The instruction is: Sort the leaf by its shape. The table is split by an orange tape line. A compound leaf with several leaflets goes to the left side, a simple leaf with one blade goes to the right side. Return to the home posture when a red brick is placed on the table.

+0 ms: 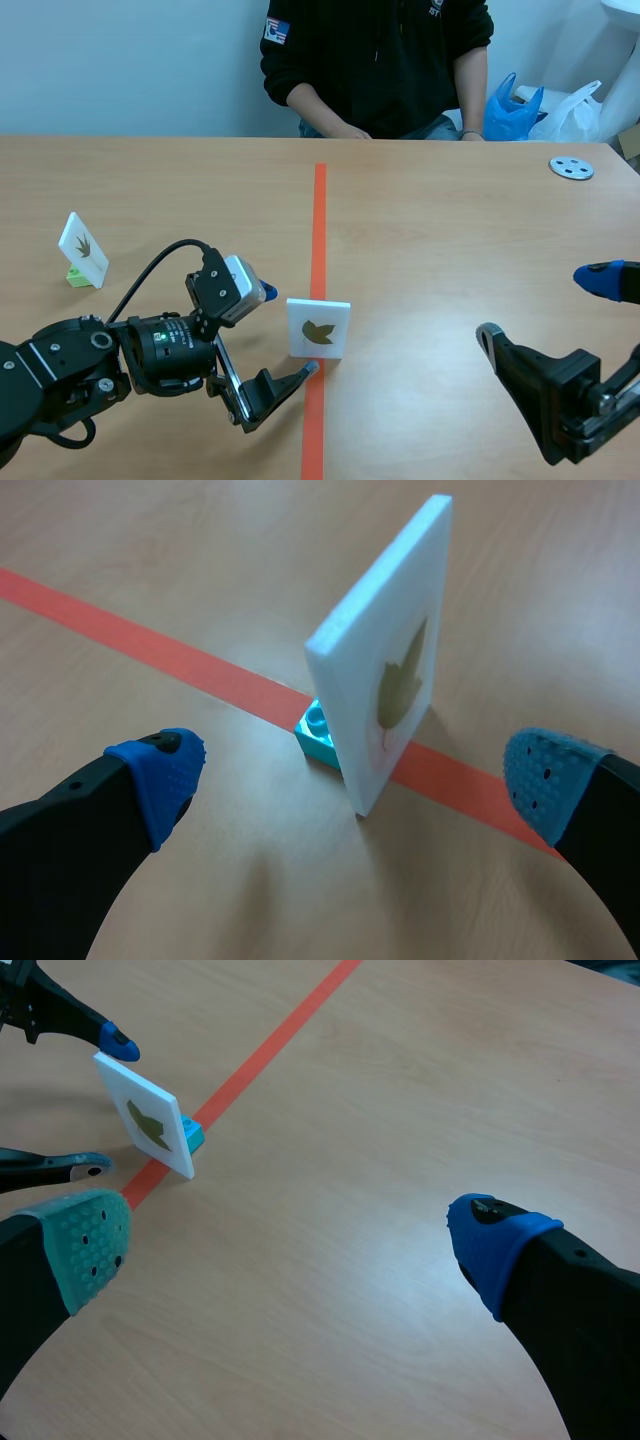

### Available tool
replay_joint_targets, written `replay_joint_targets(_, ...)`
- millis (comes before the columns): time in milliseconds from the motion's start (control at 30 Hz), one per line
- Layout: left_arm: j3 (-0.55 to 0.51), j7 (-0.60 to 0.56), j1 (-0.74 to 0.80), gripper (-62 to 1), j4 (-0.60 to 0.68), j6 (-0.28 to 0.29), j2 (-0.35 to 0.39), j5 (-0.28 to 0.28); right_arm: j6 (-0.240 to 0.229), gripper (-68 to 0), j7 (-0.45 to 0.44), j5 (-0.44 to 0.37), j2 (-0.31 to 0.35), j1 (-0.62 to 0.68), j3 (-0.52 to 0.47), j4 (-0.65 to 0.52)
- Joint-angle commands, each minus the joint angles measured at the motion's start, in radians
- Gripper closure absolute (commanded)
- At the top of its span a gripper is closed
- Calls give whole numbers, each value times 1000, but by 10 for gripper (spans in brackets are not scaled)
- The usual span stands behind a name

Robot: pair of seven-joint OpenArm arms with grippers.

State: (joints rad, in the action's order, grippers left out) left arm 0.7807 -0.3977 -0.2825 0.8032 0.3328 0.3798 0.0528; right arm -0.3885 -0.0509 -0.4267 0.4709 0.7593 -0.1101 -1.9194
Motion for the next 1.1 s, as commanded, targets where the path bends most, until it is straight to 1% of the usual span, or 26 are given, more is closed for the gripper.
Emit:
replay_joint_targets(0, 5, -15, -21, -623, 7, 7, -14, 10, 0, -679, -11, -6, 0, -11, -11, -4)
replay_joint_targets(67, 16, -14, -23, -623, 6, 23, -19, 10, 0, -679, -11, -6, 0, -11, -11, -4)
replay_joint_targets(167, 35, -15, -23, -562, 6, 29, -19, 10, 0, -679, -11, -6, 0, -11, -11, -4)
replay_joint_targets(333, 46, -25, -23, -560, 6, 33, -19, 10, 0, -679, -11, -6, 0, -11, -11, -4)
replay_joint_targets(467, 46, -30, -29, -506, 6, 68, -19, 10, 0, -679, -11, -6, 0, -11, -11, -4)
replay_joint_targets(533, 46, -33, -31, -491, 6, 79, -19, 11, 0, -679, -11, -6, 0, -11, -11, -4)
replay_joint_targets(600, 46, -34, -32, -459, 6, 82, -19, 11, 0, -679, -11, -6, 0, -11, -11, -4)
replay_joint_targets(667, 46, -34, -31, -411, 6, 82, -19, 11, 0, -679, -11, -6, 0, -11, -11, -4)
replay_joint_targets(767, 46, -34, -31, -385, 6, 82, -19, 18, 0, -679, -11, -6, 0, -11, -11, -4)
replay_joint_targets(833, 48, -33, -31, -385, 6, 81, -19, 49, 0, -679, -11, -6, 0, -11, -11, -4)
replay_joint_targets(967, 50, -32, -31, -385, 6, 81, -19, 139, 0, -679, -11, -6, 0, -11, -11, -4)
replay_joint_targets(1067, 50, -19, -31, -385, 6, 81, -19, 195, 0, -679, -11, -6, 0, -11, -11, -4)
